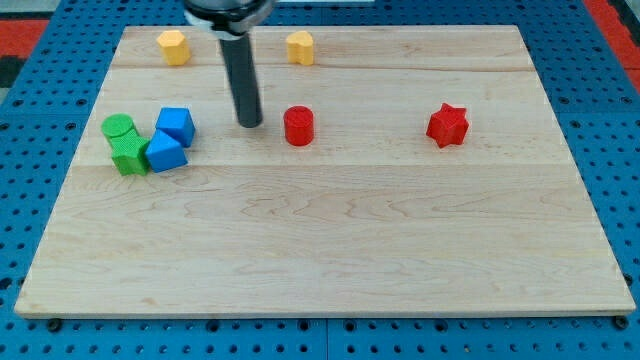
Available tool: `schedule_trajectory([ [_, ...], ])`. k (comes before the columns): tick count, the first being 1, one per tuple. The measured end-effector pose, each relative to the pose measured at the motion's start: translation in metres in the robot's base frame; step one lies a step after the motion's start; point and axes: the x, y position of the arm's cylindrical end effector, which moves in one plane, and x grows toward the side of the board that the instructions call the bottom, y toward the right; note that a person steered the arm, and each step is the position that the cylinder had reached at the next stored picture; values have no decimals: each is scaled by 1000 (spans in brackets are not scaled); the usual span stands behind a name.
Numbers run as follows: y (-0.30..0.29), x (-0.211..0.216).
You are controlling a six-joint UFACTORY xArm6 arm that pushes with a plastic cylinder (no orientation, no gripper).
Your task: Push the red circle into the red star
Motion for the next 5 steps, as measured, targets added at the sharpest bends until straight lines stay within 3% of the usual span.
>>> schedule_trajectory([
  [2,113,3],
  [4,97,31],
  [5,130,40],
])
